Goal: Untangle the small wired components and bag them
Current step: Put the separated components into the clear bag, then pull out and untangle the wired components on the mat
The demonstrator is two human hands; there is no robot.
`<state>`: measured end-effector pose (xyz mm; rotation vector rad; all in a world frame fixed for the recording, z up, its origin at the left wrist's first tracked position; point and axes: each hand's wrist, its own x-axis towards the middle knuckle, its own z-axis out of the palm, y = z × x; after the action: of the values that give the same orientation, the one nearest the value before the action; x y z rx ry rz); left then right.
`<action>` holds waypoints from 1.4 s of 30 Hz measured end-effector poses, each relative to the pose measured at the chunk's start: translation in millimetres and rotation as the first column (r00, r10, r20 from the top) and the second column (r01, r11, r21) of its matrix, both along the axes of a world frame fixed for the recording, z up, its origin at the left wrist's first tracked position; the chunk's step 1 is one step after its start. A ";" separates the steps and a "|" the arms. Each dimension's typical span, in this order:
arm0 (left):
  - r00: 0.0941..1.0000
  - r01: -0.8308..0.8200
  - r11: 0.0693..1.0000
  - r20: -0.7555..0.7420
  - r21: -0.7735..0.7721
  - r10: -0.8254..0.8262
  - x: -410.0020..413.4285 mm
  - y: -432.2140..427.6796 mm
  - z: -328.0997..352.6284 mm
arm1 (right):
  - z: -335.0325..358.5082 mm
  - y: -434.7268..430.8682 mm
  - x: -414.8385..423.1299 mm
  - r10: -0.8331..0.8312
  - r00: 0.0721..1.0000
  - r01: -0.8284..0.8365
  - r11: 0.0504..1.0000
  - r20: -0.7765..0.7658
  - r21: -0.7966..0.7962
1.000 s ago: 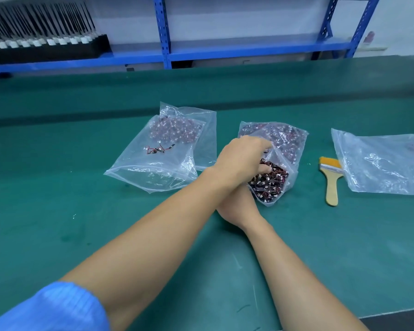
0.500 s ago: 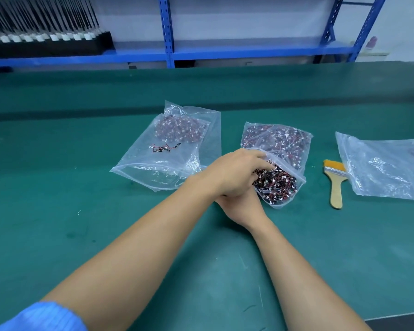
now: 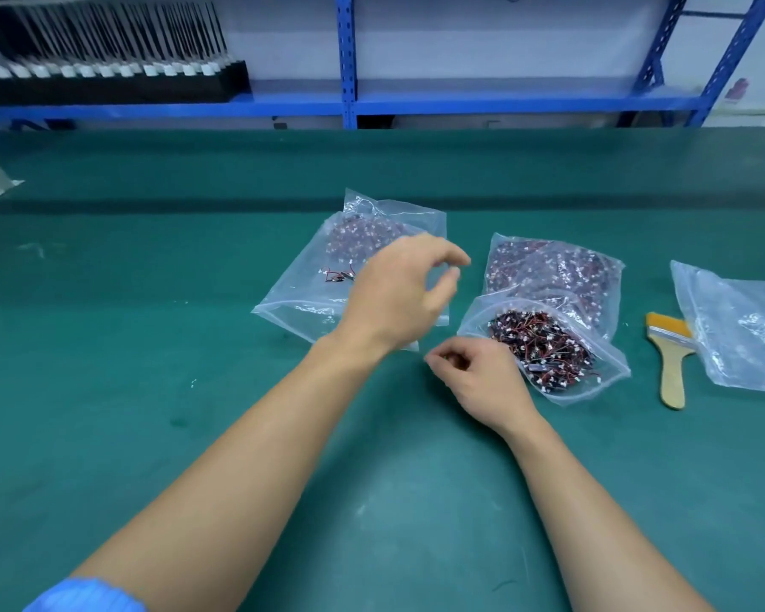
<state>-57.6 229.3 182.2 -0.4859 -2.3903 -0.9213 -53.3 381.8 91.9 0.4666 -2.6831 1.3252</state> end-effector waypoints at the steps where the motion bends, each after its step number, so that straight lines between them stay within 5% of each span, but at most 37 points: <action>1: 0.991 -0.125 0.992 0.037 -0.029 0.126 -6.1 -15.3 0.7 | -1.8 1.2 0.4 0.006 1.000 -0.006 1.000 0.012 -0.007; 3: 0.908 -0.314 0.921 0.211 -0.229 0.362 -18.9 -45.7 -4.0 | -2.7 -0.3 0.4 0.000 1.000 0.000 1.000 0.016 -0.001; 6: 0.738 -0.244 0.807 0.437 -0.538 0.514 -26.4 -74.8 -17.0 | -5.1 -0.4 -1.9 0.000 1.000 -0.001 1.000 0.010 0.007; 10: 0.785 -0.231 0.780 0.363 -0.581 0.502 -21.1 -81.1 -31.2 | -3.5 -0.7 -3.9 -0.002 1.000 0.002 1.000 0.010 0.008; 16: 0.885 -0.265 0.824 0.214 -0.500 0.414 -11.2 -89.6 -32.1 | -4.7 -0.3 -2.1 -0.003 1.000 0.003 1.000 0.028 -0.005; 24: 0.978 -0.202 0.958 -0.087 -0.204 0.188 19.6 -109.2 -34.9 | -5.4 0.0 -3.9 0.006 1.000 -0.005 0.999 0.023 -0.054; 30: 0.980 0.156 0.988 0.130 -0.020 -0.152 62.6 -122.1 -48.7 | 0.7 0.7 0.7 0.028 0.999 -0.029 0.996 -0.017 -0.087; 36: 0.842 0.143 0.981 0.504 0.132 -0.191 82.6 -136.9 -67.2 | 10.0 -10.7 22.3 0.140 0.985 -0.150 0.984 -0.105 -0.098; 42: 0.841 0.134 0.988 0.519 0.080 -0.155 79.8 -150.8 -73.0 | 12.8 -44.2 34.6 0.335 0.938 -0.324 0.938 -0.090 0.120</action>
<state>22.1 78.5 109.2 -0.4456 -2.8431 -1.3069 -18.7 337.6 104.7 1.0104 -2.6734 1.1916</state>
